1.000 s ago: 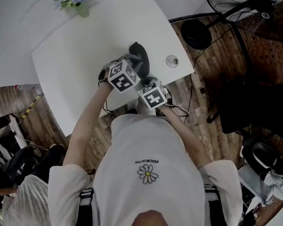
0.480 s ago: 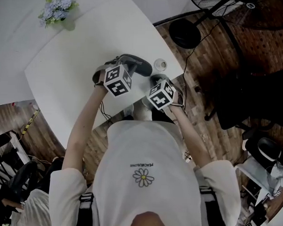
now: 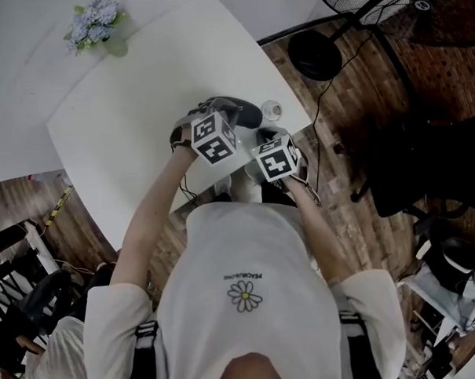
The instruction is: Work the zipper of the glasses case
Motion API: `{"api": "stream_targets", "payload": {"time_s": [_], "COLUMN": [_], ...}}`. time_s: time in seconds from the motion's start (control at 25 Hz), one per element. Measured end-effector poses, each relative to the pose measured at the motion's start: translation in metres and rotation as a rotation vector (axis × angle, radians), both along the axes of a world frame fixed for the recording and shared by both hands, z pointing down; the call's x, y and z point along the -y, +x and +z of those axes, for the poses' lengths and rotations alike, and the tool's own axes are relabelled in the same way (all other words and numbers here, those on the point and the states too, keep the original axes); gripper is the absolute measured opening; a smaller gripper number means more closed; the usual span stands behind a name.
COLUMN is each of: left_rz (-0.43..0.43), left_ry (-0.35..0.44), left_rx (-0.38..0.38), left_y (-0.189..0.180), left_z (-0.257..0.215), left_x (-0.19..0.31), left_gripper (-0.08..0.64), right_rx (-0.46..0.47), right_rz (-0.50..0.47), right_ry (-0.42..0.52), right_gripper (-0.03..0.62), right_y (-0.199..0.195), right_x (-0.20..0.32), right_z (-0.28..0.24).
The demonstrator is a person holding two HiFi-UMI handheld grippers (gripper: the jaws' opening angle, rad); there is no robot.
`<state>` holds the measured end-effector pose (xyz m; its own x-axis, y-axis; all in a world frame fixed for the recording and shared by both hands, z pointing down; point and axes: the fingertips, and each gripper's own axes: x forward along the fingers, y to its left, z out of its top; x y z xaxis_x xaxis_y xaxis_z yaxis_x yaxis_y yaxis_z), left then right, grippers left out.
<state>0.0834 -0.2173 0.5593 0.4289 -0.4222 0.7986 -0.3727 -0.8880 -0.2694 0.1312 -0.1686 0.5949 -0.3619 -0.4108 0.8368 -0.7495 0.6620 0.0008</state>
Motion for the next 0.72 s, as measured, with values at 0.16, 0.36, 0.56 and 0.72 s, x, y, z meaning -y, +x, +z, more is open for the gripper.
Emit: {"api": "stream_targets", "payload": {"time_s": [0.16, 0.36, 0.56, 0.72], "left_rz": [-0.015, -0.013, -0.016, -0.043], "left_ry": [0.001, 0.009, 0.005, -0.056], "left_rx": [-0.009, -0.018, -0.037, -0.064], "left_y": [-0.001, -0.001, -0.003, -0.005], "left_z": [0.002, 0.001, 0.0, -0.005], "left_x": [0.001, 0.001, 0.002, 0.004], "left_gripper": [0.014, 0.014, 0.014, 0.015], "right_rx": [0.041, 0.053, 0.07, 0.093], "right_rz": [0.006, 0.014, 0.0, 0.03], "right_ry": [-0.019, -0.027, -0.019, 0.036], "right_gripper": [0.008, 0.008, 0.008, 0.082], "right_y": [-0.017, -0.02, -0.018, -0.002], "right_x": [-0.006, -0.006, -0.004, 0.0], "right_z": [0.0, 0.002, 0.0, -0.019]}}
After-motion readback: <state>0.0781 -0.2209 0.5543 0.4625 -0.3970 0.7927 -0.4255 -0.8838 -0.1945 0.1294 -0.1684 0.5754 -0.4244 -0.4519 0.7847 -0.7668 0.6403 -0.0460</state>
